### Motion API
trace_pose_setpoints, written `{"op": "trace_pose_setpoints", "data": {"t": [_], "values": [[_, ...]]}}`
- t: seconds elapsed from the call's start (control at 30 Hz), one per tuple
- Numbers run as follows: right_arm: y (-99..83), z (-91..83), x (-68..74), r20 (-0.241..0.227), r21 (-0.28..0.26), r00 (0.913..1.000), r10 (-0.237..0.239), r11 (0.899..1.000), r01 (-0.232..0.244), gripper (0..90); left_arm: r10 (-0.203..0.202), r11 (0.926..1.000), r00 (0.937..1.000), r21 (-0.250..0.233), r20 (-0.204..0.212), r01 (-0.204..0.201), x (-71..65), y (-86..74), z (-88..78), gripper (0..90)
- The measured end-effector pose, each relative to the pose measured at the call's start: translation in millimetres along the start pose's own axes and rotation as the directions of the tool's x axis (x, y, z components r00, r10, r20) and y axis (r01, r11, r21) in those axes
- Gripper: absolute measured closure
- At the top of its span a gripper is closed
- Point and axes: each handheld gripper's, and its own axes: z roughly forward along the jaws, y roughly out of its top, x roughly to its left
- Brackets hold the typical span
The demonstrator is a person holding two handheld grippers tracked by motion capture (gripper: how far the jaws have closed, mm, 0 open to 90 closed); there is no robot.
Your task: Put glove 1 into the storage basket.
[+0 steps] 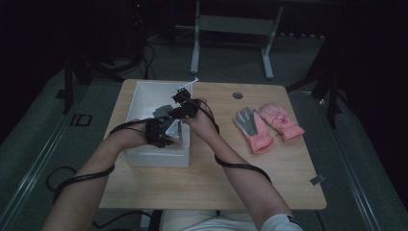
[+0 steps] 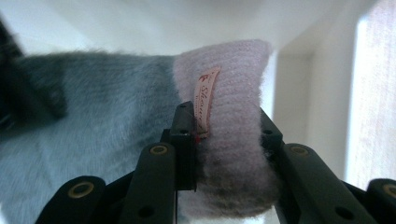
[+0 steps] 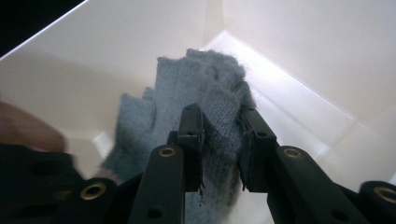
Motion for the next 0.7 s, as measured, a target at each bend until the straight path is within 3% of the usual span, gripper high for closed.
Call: {"op": "trace_pose_setpoints", "data": {"t": [0.07, 0.1, 0.13, 0.27, 0.33, 0.37, 0.43, 0.47, 0.5, 0.57, 0.6, 0.7], "values": [[0.4, 0.1, 0.7, 0.025, 0.009, 0.9992, -0.031, 0.999, 0.031, 69.2, -0.028, 0.9995, 0.9991, -0.011, 0.031, 0.029, 3.5, 0.0, 4.5, 68.7], [-0.1, -0.6, 0.1, 0.04, 0.005, 0.9983, -0.043, 0.999, 0.043, 68.4, -0.05, 0.9988, 0.9962, 0.001, 0.071, 0.05, 5.6, 0.1, 8.4, 68.7], [-0.8, -2.7, -2.7, 0.044, -0.005, 0.998, -0.047, 0.999, 0.047, 64.2, -0.052, 0.9987, 0.9958, 0.006, 0.076, 0.051, 5.4, 0.2, 11.0, 68.7], [-4.2, -13.5, -14.7, 0.007, -0.041, 0.9999, -0.01, 0.999, 0.01, 59.4, -0.076, 0.9964, 0.9908, 0.045, 0.111, 0.072, 3.0, 0.4, 30.2, 68.4], [-5.7, -20.1, -17.9, 0.002, -0.05, 0.9999, -0.01, 0.999, 0.01, 57.1, -0.071, 0.994, 0.9884, 0.092, 0.134, 0.059, 3.9, 0.0, 38.5, 67.4], [-6.4, -24.2, -18.9, 0.0, -0.059, 1.0, -0.008, 0.998, 0.008, 55.5, -0.058, 0.9918, 0.9893, 0.121, 0.134, 0.042, 7.0, 0.0, 39.7, 65.9], [-8.1, -33.1, -21.6, -0.013, -0.079, 0.9999, -0.011, 0.997, 0.01, 53.4, -0.073, 0.9915, 0.9885, 0.117, 0.133, 0.057, 9.3, -0.5, 39.2, 62.4], [-9.1, -37.7, -23.1, -0.016, -0.087, 0.9998, -0.012, 0.996, 0.011, 51.2, -0.1, 0.9908, 0.986, 0.105, 0.133, 0.086, 10.6, -1.9, 38.0, 59.1], [-10.4, -42.7, -24.7, -0.022, -0.097, 0.9996, -0.017, 0.995, 0.015, 49.6, -0.103, 0.9898, 0.9861, 0.112, 0.13, 0.089, 13.8, -3.0, 35.2, 57.4], [-13.9, -53.8, -28.3, -0.039, -0.125, 0.9988, -0.029, 0.992, 0.024, 45.9, -0.168, 0.9842, 0.9793, 0.077, 0.113, 0.16, 15.9, -5.5, 29.4, 56.3], [-13.9, -53.8, -28.3, -0.039, -0.125, 0.9988, -0.029, 0.992, 0.024, 45.9, -0.168, 0.9842, 0.9793, 0.077, 0.113, 0.16, 15.9, -5.5, 29.4, 51.5], [-24.7, -79.9, -36.9, -0.047, -0.169, 0.9983, -0.036, 0.985, 0.028, 37.8, -0.199, 0.9794, 0.9756, 0.054, 0.094, 0.194, 17.2, -6.7, 19.4, 45.9]]}}
